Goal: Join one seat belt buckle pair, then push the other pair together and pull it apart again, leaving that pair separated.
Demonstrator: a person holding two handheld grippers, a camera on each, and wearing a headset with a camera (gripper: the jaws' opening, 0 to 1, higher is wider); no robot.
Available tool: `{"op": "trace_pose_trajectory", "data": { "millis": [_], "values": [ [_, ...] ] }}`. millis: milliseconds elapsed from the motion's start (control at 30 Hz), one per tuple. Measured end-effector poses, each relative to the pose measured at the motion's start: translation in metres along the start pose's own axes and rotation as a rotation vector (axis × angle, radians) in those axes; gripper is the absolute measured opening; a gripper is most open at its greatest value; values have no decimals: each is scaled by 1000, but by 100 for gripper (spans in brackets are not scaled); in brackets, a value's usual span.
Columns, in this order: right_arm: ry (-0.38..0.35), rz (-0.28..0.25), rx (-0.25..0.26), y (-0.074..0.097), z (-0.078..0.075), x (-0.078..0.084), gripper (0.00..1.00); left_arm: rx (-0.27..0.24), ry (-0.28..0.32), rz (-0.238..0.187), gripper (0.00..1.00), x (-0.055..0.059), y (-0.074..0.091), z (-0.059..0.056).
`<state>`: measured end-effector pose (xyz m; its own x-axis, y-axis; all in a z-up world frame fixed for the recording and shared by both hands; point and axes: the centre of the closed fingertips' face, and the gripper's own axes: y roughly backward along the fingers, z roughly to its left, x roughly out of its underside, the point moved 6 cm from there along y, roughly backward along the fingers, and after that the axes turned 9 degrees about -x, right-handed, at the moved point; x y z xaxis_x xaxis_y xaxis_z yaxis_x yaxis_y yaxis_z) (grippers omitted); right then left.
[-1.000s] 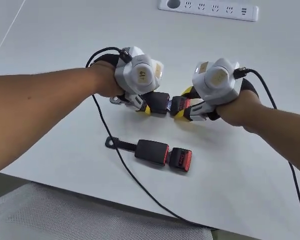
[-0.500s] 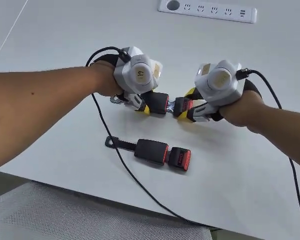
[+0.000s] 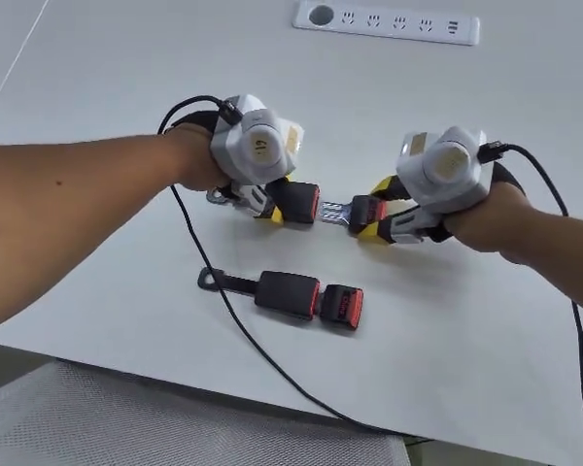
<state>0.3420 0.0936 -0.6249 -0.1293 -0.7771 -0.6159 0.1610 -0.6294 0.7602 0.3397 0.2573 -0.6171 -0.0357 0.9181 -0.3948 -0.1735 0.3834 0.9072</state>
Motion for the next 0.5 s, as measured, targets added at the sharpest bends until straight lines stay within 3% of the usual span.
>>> {"op": "trace_pose_trajectory", "data": {
  "millis": [500],
  "values": [
    [-20, 2, 21, 33, 4, 40, 35, -3, 14, -8, 34, 0, 0, -1]
  ]
}}
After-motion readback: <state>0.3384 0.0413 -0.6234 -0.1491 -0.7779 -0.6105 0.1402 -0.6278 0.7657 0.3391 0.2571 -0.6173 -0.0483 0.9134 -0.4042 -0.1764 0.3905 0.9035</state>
